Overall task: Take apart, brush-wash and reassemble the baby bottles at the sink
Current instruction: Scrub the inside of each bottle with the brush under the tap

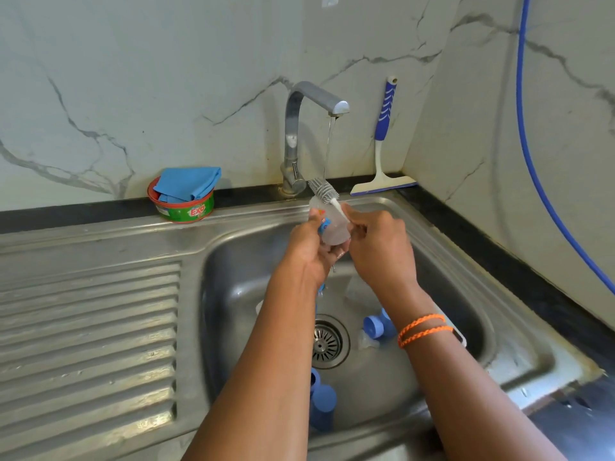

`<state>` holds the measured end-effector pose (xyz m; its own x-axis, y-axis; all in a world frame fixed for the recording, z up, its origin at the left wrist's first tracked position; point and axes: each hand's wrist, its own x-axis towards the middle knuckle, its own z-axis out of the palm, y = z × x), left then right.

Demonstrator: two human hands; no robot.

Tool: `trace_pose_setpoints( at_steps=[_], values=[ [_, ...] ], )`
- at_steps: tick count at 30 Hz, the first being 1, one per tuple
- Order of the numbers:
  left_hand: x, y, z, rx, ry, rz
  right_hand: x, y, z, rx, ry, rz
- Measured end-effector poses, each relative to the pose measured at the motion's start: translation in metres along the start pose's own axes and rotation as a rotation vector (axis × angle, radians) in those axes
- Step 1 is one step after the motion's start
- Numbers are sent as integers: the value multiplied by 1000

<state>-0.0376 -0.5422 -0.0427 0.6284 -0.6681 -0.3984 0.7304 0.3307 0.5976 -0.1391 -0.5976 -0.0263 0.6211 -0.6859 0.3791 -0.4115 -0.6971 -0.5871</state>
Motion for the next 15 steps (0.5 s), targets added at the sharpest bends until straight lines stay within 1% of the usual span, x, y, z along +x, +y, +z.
trace_pose_setpoints(
  at_steps=[2, 5, 8, 10, 12, 14, 15],
  values=[
    [1, 2, -2, -101, 16, 2, -1, -3, -4, 46, -54, -31],
    [8, 8, -6, -290, 68, 31, -4, 1, -17, 55, -129, -30],
    [8, 9, -6, -299, 132, 80, -8, 9, -37, 69, -189, -4],
    [5, 9, -4, -222, 156, 116, -10, 14, -46, 91, -210, 19],
    [2, 8, 1, -57, 198, 164, -10, 14, -46, 100, -199, 18],
    [-1, 9, 5, 136, 227, 175, -10, 8, -39, 78, -139, -8],
    [1, 9, 7, 185, 223, 160, -9, 4, -33, 68, -97, -13]
  ],
)
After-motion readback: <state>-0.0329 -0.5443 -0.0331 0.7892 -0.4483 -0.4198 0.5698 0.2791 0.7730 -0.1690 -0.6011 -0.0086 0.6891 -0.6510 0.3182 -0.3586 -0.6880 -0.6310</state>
